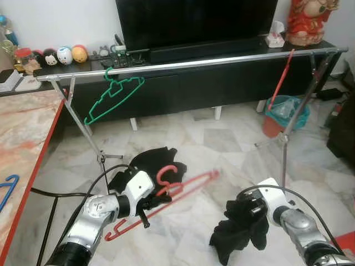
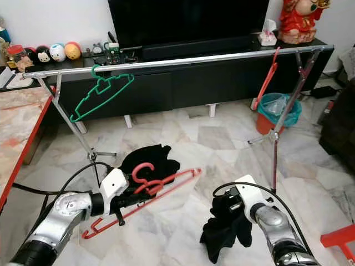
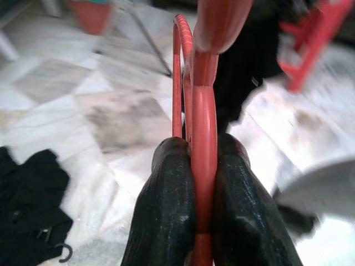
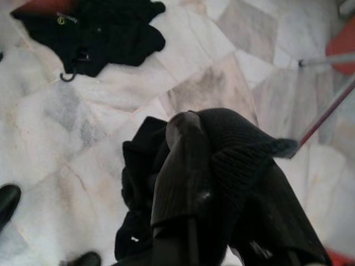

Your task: Hang hanger

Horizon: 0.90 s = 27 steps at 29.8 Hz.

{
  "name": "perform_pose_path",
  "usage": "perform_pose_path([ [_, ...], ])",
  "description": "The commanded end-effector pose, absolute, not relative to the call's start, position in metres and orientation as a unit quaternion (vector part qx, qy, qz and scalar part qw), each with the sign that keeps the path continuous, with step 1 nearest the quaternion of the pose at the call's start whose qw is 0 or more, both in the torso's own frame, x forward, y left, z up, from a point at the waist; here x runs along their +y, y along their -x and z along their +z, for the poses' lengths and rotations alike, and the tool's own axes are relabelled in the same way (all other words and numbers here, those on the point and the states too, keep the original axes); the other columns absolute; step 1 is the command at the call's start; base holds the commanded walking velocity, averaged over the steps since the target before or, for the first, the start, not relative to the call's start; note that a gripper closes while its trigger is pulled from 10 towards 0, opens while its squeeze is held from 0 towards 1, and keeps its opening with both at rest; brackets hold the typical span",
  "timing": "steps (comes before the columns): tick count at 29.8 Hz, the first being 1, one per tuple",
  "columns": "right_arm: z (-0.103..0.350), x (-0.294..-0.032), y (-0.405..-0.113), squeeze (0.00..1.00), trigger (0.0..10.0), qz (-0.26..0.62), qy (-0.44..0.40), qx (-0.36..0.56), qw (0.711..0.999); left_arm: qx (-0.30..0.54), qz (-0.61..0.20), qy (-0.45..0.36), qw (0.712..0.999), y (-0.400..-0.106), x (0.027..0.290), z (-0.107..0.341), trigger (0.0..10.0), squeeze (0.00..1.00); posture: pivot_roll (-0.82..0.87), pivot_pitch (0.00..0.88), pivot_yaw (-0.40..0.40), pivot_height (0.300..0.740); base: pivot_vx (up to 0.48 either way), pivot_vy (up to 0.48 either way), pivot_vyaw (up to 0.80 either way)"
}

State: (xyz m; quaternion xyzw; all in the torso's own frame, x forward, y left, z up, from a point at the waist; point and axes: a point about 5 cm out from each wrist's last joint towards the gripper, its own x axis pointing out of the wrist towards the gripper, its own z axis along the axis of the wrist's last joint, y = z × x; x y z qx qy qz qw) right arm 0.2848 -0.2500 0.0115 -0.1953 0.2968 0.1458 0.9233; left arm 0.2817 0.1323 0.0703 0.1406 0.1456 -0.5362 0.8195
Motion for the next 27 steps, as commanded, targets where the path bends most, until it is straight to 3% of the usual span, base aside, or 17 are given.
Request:
perform_pose_path([
  [1,0.028,-0.246,-0.299,0.00,10.0,0.171,0.217,0.260,0.925,0.149,-0.555,-0.165,0.801,-0.283,0.131,0.076,10.0,0.00,-0.04,0.000,0.041,0.740,0.000,0.000,0.00],
  [11,0.048,-0.237,-0.312,0.00,10.0,0.243,0.239,0.236,0.910,0.171,-0.601,-0.182,0.760,-0.288,0.124,0.083,10.0,0.00,-0.04,0.000,0.035,0.740,0.000,0.000,0.00],
  [27,0.068,-0.203,-0.312,0.00,10.0,0.349,0.220,0.191,0.891,0.141,-0.605,-0.167,0.766,-0.300,0.101,0.093,10.0,0.00,-0.06,0.000,0.038,0.740,0.000,0.000,0.00],
])
